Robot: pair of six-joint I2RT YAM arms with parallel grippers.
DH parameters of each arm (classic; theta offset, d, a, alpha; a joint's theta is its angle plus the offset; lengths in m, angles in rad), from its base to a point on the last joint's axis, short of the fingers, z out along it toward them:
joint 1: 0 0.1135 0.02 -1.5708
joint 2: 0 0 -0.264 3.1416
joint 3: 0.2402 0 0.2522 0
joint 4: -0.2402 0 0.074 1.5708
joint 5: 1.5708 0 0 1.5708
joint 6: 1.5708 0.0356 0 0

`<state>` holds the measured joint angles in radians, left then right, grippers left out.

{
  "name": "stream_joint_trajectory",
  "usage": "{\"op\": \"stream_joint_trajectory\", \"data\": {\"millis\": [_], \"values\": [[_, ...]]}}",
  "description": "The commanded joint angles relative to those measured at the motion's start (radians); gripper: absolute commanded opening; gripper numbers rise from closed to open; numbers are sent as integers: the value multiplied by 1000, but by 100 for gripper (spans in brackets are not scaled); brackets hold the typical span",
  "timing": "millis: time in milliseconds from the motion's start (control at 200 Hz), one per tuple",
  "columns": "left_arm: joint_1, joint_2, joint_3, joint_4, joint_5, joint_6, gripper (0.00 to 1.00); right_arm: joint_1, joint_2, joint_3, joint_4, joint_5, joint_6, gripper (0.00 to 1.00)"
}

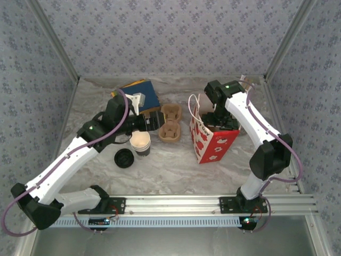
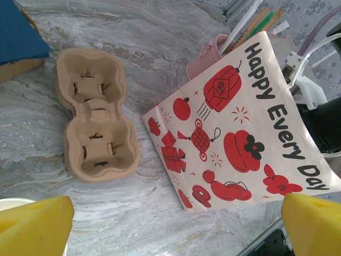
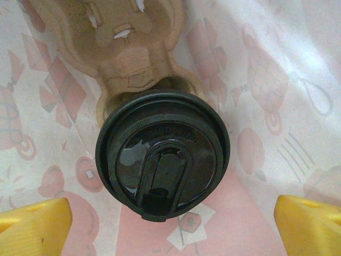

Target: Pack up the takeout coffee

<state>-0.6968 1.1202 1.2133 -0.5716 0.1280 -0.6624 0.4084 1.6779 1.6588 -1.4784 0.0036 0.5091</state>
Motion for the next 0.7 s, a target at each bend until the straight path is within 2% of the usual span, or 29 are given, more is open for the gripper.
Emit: {"op": "stream_joint_trajectory", "data": {"millis": [0,695], "values": [[-6,-2,23,18,11,21,100,-2,-26,4,-32,7,14,100],[-7,-23,0,13,2,16,100,24,-8,9,-13,16,23,100]]}}
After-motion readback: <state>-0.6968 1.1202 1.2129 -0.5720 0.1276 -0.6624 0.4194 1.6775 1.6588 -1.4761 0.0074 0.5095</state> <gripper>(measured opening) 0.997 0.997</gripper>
